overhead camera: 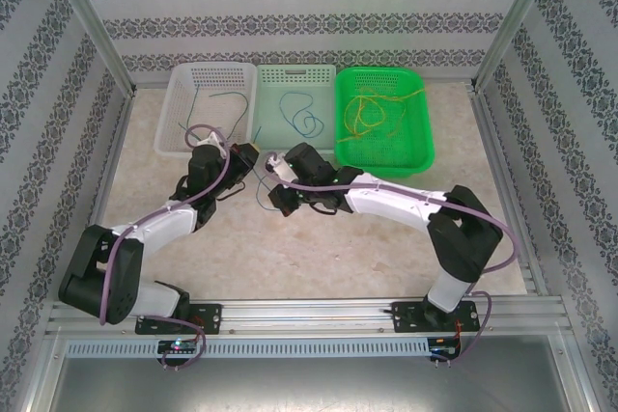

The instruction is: Untangle the cables

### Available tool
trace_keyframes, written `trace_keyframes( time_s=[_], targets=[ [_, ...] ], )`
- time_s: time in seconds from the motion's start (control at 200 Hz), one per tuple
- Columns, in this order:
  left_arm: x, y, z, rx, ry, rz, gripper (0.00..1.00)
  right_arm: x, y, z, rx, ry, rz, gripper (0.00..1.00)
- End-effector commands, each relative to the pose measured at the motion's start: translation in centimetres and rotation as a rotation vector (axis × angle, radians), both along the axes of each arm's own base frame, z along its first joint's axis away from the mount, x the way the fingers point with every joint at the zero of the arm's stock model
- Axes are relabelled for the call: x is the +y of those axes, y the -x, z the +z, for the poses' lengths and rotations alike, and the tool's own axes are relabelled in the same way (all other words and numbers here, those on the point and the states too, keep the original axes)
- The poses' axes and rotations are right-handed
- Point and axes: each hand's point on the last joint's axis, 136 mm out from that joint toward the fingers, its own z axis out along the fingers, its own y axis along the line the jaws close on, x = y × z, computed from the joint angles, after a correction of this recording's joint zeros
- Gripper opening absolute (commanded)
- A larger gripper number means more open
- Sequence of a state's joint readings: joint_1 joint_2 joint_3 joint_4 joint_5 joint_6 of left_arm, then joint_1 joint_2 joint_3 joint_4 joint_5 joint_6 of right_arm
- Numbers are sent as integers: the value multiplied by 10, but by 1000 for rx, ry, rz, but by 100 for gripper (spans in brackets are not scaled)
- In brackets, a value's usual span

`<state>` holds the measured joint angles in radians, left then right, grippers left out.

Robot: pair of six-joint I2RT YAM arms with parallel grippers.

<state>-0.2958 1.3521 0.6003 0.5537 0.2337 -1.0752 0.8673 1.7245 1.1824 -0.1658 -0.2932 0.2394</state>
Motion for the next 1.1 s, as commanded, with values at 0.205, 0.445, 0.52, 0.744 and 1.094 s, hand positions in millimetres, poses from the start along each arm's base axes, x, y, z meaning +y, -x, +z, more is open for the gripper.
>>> trace_keyframes(
  time_s=[0.205, 0.445, 0.52, 0.744, 1.094],
  targets=[
    [53, 9, 75, -222, -106, 264, 0, 41, 57, -10, 351, -101, 115, 2],
    [54, 16, 69, -204, -135, 254, 2, 49, 56, 5, 328, -114, 139, 1],
    [56, 18, 72, -202, -164, 258, 37, 40, 47, 10, 292, -94, 122, 1],
    [64, 29, 93, -238, -308, 248, 99, -13, -24, 40, 167, -50, -16, 0],
    [79, 47, 79, -194, -350, 286, 100, -36, -112, 104, 3, -97, -79, 0]
  ],
)
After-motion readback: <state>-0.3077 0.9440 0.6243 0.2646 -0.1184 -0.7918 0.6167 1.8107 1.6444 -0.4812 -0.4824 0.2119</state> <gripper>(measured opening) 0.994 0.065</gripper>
